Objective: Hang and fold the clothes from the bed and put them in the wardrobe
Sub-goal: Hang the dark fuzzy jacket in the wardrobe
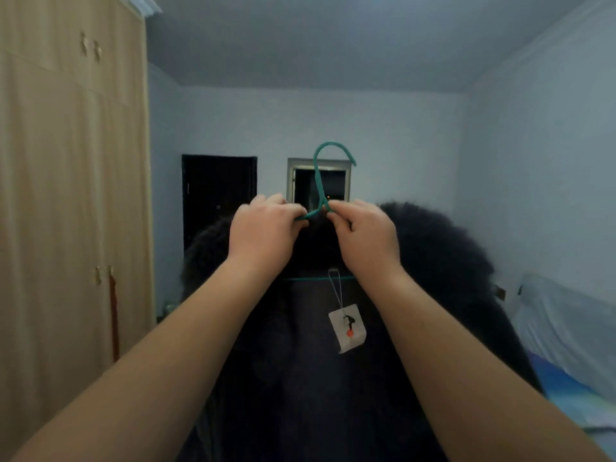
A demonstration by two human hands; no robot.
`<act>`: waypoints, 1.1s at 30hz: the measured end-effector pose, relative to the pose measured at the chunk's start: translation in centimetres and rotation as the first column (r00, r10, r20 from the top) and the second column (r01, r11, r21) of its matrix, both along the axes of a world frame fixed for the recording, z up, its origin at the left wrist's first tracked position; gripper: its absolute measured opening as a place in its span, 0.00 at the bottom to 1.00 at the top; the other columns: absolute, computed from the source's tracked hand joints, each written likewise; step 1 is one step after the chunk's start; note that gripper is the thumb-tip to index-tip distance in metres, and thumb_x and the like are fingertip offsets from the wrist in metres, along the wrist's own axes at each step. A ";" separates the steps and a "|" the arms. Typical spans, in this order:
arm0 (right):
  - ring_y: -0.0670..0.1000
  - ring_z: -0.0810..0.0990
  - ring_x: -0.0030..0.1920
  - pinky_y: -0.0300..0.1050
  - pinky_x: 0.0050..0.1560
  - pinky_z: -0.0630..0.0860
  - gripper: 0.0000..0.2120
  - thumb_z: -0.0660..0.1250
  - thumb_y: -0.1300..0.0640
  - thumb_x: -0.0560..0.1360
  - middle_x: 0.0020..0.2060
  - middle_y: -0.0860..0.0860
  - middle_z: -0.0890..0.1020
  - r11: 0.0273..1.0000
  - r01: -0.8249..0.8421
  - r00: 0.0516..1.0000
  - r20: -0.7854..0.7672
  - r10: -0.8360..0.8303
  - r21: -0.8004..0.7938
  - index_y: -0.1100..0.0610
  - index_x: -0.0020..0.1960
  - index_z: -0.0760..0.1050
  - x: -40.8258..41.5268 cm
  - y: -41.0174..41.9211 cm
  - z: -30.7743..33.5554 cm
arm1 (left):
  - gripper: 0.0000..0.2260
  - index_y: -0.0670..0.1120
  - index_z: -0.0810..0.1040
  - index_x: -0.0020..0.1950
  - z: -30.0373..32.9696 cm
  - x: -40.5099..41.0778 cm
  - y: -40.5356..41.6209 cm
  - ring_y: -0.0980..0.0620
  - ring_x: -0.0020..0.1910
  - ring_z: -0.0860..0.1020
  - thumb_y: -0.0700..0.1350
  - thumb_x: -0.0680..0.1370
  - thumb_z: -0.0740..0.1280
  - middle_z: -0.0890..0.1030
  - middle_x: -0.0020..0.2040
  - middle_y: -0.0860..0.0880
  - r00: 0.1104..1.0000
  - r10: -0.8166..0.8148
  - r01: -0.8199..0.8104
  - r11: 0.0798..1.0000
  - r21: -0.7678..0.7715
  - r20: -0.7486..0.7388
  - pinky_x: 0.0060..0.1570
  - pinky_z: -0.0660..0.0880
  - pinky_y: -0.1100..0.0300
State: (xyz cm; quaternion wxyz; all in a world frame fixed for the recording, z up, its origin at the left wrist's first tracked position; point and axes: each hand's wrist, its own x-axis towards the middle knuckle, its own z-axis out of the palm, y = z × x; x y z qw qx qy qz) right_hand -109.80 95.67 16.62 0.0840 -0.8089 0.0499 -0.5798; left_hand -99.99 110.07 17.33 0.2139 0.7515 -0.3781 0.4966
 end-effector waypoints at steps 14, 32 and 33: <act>0.53 0.79 0.47 0.52 0.45 0.77 0.09 0.58 0.51 0.83 0.46 0.44 0.79 0.939 0.279 0.887 -0.429 -0.172 0.200 0.47 0.58 0.77 -2.4 -5.0 -7.9 | 0.26 0.60 0.63 0.75 -10.6 3.5 -3.5 0.52 0.70 0.68 0.54 0.79 0.67 0.71 0.71 0.55 0.852 -0.316 0.405 0.903 0.143 -0.417 0.71 0.66 0.48; 0.48 0.79 0.51 0.48 0.53 0.77 0.09 0.64 0.54 0.82 0.49 0.42 0.81 0.955 0.074 0.953 -0.302 0.017 0.288 0.49 0.60 0.79 -4.8 -7.4 -8.4 | 0.38 0.63 0.60 0.75 -9.3 4.4 -2.6 0.48 0.67 0.74 0.57 0.70 0.76 0.71 0.72 0.53 0.737 -0.253 0.514 0.812 0.276 -0.626 0.65 0.73 0.48; 0.47 0.79 0.50 0.46 0.53 0.76 0.09 0.64 0.54 0.82 0.48 0.42 0.81 0.954 0.056 0.958 -0.285 0.032 0.295 0.49 0.59 0.80 -4.7 -7.4 -8.2 | 0.33 0.63 0.64 0.73 -9.1 4.2 -2.8 0.49 0.65 0.76 0.55 0.72 0.75 0.75 0.68 0.53 0.744 -0.258 0.525 0.796 0.300 -0.617 0.64 0.74 0.49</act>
